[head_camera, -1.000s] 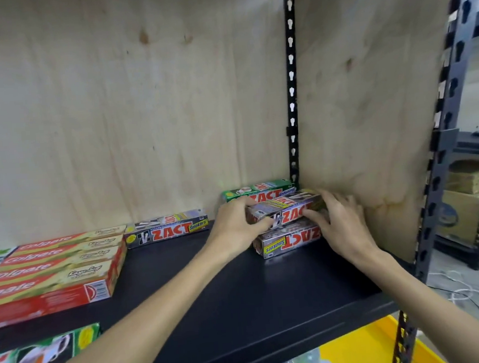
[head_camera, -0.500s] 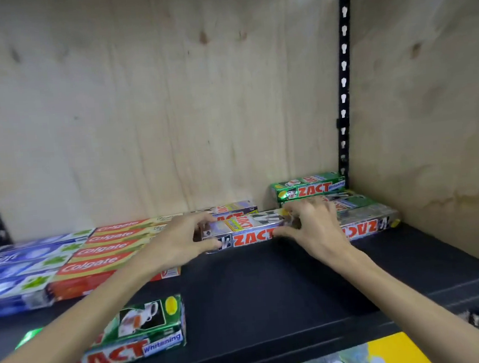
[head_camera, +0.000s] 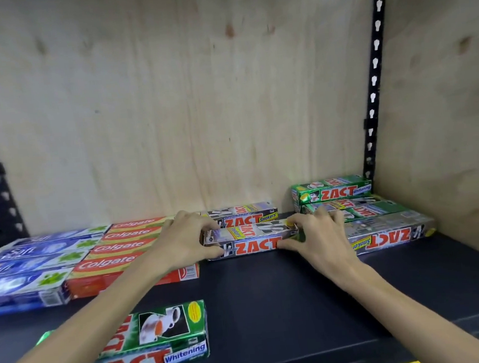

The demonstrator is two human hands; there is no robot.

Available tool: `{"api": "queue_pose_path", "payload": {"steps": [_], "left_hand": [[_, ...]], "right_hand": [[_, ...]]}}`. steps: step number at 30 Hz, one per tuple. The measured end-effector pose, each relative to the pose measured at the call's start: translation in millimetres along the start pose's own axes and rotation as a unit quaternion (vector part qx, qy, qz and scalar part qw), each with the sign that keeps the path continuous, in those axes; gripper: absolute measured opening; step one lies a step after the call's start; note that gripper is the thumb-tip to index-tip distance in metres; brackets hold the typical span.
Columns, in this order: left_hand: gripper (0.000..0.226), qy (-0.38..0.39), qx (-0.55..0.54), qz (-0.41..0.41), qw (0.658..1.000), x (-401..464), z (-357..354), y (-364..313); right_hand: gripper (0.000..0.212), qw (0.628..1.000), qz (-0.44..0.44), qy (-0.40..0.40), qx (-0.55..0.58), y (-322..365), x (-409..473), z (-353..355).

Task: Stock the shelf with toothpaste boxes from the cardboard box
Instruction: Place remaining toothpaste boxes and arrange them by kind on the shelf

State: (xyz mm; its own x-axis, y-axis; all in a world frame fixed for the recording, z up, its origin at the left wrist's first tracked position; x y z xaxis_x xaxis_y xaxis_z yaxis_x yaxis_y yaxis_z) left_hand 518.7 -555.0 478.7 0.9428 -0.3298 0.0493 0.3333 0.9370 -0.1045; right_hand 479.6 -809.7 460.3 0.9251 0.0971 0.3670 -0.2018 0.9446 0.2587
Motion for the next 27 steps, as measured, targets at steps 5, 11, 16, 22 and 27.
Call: {"api": "queue_pose_path", "payload": {"steps": [5,11,16,22,27], "left_hand": [[0.066,-0.016,-0.061,-0.001,0.998,-1,3,3],[0.078,0.000,-0.051,-0.028,0.998,-5,2,0],[0.048,0.014,-0.055,-0.043,0.997,1,-5,4],[0.036,-0.079,0.013,-0.040,0.996,-2,0,-10],[0.053,-0.072,-0.036,-0.118,0.990,-18,-1,-38]], "right_hand": [[0.059,1.000,0.014,-0.001,-0.012,-4,2,-2],[0.052,0.999,0.046,0.016,-0.013,-3,3,-7],[0.066,0.999,0.044,0.009,-0.026,-9,-9,-4],[0.061,0.997,-0.007,-0.058,-0.041,-8,-51,12],[0.073,0.989,-0.071,-0.104,-0.082,24,-76,18]]}}
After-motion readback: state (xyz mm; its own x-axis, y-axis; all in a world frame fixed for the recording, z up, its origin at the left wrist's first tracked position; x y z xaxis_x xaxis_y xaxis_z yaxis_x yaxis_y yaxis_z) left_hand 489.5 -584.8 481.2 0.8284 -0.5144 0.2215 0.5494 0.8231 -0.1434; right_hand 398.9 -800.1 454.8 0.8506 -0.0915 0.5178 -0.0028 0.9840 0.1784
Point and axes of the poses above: each hand's wrist, its own x-axis towards the middle knuckle, its own z-axis out of the back of the hand, y = z × x, the point moved 6 cm from there along x, towards the middle knuckle, and after that the axes turned 13 degrees about y, right-handed, at the moved point
